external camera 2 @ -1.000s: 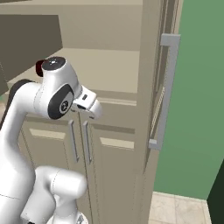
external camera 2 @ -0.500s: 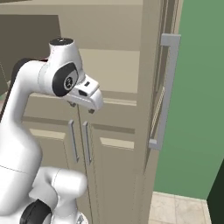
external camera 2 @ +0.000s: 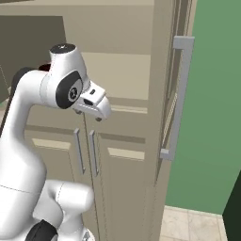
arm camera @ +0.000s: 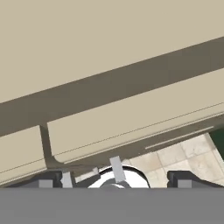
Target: There is a tray on the dining counter. Grab the cup, mug, and pitcher and place them on the tray. The pitcher may be placed next to the tray if it cannot fit the tray.
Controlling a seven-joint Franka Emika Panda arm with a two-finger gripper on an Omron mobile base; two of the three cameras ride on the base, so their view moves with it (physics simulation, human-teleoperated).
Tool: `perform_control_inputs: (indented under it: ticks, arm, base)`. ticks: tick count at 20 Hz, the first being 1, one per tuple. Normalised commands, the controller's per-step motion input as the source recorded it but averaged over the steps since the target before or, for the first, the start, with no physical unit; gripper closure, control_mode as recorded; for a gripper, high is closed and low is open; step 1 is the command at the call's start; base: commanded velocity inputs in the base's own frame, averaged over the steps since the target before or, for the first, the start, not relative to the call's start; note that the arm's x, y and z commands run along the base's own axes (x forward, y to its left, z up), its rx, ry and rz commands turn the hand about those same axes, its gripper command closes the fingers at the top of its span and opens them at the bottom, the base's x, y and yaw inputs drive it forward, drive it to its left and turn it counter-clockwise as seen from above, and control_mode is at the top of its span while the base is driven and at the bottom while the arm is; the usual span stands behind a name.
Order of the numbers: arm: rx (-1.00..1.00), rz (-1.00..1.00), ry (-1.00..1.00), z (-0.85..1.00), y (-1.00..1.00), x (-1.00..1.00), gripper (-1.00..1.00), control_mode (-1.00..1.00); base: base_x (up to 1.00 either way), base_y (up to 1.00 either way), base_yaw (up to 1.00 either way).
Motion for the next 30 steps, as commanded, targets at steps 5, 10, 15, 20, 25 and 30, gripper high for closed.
perform_control_inputs:
  ticks: [5,10,15,20,25,30]
  arm:
    - [0.0,0.0,0.0,0.0,0.0,0.0,-1.0,1.0]
    - [0.0,0.0,0.0,0.0,0.0,0.0,-1.0,1.0]
    - [0.0,0.0,0.0,0.0,0.0,0.0,-1.0,-1.0]
    - [0.0,0.0,-0.01,0.04,0.0,-0.15,-1.0,-1.0]
    - [0.0,0.04,-0.13,0.1,0.01,-0.65,-1.0,-1.0]
    - [0.0,0.03,-0.1,0.42,0.05,-0.2,-1.0,-1.0]
  base:
    - [0.0,0.0,0.0]
    - [0.0,0.0,0.0]
    - [0.0,0.0,0.0]
    - [0.0,0.0,0.0]
    - [0.0,0.0,0.0]
    - [0.0,0.0,0.0]
